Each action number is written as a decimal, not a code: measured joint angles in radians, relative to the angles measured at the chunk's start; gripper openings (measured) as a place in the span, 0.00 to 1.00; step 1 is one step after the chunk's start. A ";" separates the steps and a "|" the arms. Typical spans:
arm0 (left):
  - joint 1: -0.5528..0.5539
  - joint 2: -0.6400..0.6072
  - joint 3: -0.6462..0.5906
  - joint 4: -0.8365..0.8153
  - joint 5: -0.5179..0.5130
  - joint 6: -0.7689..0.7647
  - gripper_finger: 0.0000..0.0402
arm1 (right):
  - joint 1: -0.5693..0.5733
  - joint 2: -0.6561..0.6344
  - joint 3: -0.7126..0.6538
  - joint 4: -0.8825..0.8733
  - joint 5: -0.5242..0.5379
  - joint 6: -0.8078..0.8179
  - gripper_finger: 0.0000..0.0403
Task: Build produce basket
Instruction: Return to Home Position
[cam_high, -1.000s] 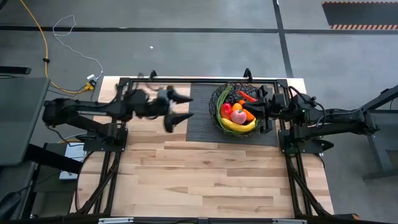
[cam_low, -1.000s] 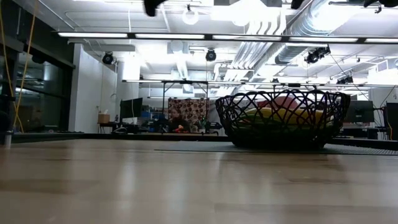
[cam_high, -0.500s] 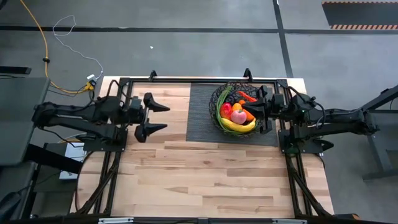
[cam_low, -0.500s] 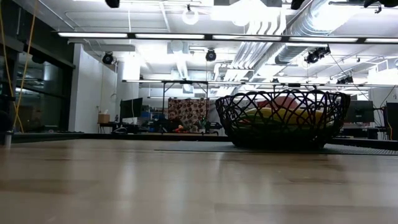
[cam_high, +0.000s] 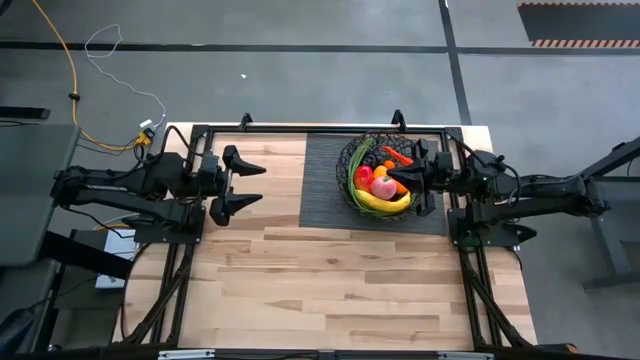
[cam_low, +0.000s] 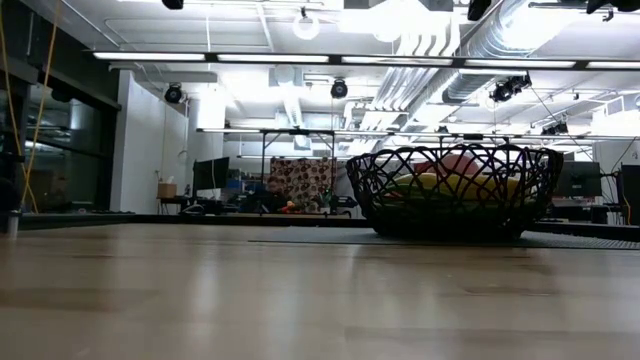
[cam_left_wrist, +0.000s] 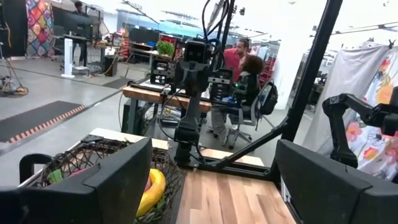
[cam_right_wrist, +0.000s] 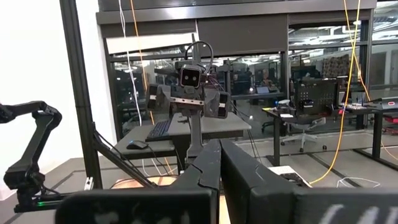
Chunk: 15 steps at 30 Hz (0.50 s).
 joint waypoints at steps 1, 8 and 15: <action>0.000 0.000 0.000 0.000 0.000 0.000 0.82 | 0.000 0.000 0.000 0.000 0.000 0.000 0.00; 0.000 0.000 0.000 0.000 -0.020 0.042 0.72 | 0.000 0.000 0.000 0.000 0.000 0.000 0.00; 0.000 -0.011 0.000 0.000 -0.024 0.060 0.34 | 0.000 0.000 0.000 0.001 0.000 0.000 0.00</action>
